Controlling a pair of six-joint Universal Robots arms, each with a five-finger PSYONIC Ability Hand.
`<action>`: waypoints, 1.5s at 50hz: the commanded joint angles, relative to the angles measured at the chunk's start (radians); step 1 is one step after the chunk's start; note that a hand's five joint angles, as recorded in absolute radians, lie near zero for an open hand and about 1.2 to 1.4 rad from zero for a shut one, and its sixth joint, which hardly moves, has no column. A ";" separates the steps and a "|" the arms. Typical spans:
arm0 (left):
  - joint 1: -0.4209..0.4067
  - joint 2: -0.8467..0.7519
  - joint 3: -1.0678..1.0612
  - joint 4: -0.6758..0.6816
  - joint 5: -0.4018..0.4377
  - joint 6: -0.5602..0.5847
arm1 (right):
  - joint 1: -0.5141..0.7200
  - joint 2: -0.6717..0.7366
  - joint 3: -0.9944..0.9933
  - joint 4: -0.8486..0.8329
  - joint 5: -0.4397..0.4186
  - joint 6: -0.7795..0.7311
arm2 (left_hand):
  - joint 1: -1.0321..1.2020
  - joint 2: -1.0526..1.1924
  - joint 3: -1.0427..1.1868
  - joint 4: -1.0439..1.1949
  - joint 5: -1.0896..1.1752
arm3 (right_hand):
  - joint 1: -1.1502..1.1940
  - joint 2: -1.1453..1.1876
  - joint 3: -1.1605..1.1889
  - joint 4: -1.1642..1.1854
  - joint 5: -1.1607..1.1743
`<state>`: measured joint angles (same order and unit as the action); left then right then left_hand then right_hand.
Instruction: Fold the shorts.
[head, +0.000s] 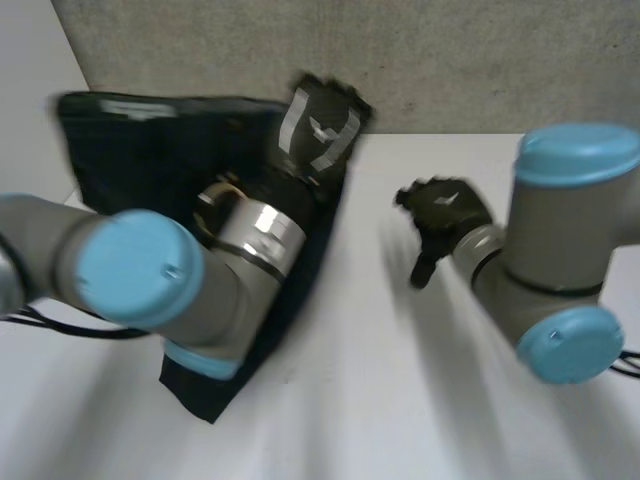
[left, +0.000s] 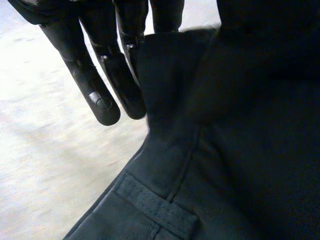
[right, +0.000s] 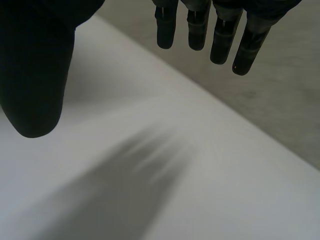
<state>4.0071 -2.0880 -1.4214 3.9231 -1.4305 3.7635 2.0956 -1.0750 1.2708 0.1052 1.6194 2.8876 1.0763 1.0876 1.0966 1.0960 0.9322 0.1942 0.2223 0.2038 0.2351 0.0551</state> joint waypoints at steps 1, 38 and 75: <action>-0.071 -0.083 -0.001 -0.040 0.125 -0.082 | -0.120 -0.056 -0.028 0.002 0.017 0.030 | -0.639 -0.650 -0.659 -0.659 -0.669 | -0.020 -0.048 -0.029 -0.061 -0.055; -0.080 0.347 -0.421 -0.801 -0.478 -0.528 | -0.192 0.182 0.033 -0.013 -0.470 -0.521 | -0.525 -0.537 -0.545 -0.545 -0.556 | 0.487 0.459 0.477 0.446 0.451; 0.000 0.054 -0.337 -0.639 -0.485 -0.522 | -0.186 0.325 -0.094 -0.127 -0.474 -0.513 | 0.035 0.023 0.014 0.015 0.004 | 1.202 1.174 1.192 1.161 1.167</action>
<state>3.9827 -2.0010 -1.7686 3.2709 -1.9161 3.2187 1.9045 -0.7371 1.1770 0.0042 1.1458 2.3606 0.7728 0.7567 0.7555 0.7564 0.5753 0.8555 1.1705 1.1735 1.1794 0.9231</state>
